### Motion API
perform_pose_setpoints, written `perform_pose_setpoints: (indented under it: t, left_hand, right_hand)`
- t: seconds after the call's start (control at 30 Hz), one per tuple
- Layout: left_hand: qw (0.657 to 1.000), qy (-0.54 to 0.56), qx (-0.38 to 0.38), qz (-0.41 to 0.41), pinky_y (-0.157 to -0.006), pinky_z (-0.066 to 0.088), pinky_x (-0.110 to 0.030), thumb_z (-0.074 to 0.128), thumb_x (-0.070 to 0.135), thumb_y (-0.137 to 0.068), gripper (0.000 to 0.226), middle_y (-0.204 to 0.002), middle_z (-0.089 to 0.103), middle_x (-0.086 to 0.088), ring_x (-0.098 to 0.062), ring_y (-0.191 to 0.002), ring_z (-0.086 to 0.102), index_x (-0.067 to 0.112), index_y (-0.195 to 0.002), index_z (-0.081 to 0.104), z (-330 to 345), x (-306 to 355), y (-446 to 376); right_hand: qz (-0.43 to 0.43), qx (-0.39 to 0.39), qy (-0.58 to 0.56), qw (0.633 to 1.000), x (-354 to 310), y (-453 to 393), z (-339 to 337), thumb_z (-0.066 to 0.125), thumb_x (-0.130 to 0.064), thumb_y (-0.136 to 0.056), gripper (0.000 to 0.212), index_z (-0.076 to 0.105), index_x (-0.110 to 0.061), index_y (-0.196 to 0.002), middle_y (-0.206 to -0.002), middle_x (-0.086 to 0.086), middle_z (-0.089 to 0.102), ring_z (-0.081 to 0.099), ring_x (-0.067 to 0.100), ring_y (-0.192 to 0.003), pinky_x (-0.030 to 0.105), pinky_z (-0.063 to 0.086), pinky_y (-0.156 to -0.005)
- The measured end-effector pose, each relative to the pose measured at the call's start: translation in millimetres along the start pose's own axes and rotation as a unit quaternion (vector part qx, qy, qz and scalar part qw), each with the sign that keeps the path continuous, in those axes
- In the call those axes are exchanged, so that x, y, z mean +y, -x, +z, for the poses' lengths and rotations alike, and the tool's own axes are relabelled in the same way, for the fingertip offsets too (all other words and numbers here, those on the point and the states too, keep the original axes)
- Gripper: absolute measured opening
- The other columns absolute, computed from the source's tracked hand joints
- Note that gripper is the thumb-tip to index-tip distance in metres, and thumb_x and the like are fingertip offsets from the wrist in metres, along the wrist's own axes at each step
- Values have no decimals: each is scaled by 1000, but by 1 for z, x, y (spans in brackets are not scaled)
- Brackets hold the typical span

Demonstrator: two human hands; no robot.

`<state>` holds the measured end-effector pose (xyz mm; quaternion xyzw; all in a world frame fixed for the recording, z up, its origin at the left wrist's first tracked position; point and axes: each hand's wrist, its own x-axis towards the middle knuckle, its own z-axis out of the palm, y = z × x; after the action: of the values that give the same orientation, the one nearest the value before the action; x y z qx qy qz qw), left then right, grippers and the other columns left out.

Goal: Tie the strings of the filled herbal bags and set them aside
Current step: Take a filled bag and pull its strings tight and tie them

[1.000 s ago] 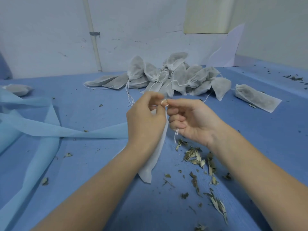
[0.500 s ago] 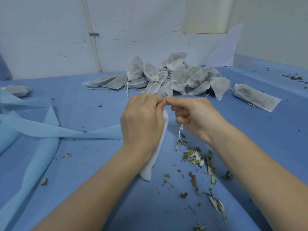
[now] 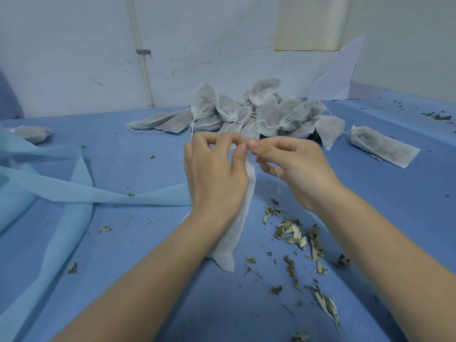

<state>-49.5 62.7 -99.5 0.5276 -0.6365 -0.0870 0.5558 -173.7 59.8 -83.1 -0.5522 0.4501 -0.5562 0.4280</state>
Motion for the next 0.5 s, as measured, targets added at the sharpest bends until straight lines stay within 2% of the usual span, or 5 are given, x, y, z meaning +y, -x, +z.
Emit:
perform_pose_setpoints:
  t: [0.1,0.2,0.3,0.4,0.5]
  left_hand:
    - [998,16,-41,-52,-99,30,-33,52,31,-94,10,-103,46,6,-15,-109,38,30,-92,62,0,2,-2]
    - [995,14,-64,-72,-89,23,-26,50,34,-94,10,-105,50,6,-14,-109,37,35,-87,56,-1,5,-3]
    - [994,-14,-74,-83,-71,13,-24,48,35,-95,12,-111,54,5,-15,-114,38,33,-90,58,-2,7,-8]
    - [993,-39,-75,-81,-68,11,-24,46,33,-97,16,-113,51,4,-17,-117,36,26,-98,60,-2,8,-10]
    - [994,-49,-52,-78,-73,12,-23,45,27,-98,11,-109,46,3,-20,-116,34,25,-94,55,-3,11,-10]
  right_hand:
    - [-11,-9,-13,1000,4,2,10,62,-21,-91,23,65,-1,-100,-99,19,70,66,21,-91,30,54,-89]
    - [-25,-4,0,1000,9,3,19,54,-23,-96,15,59,-9,-94,-80,7,68,64,15,-75,31,52,-76]
    - [-40,20,-9,999,11,2,19,56,-22,-96,16,57,-16,-81,-53,-12,55,54,1,-52,20,43,-60]
    - [-60,25,35,997,11,0,15,61,-26,-92,16,60,-20,-78,-50,-12,52,55,4,-51,24,43,-62]
    - [-71,28,44,996,12,-1,12,68,-29,-87,12,65,-21,-78,-49,-13,50,53,4,-48,35,48,-67]
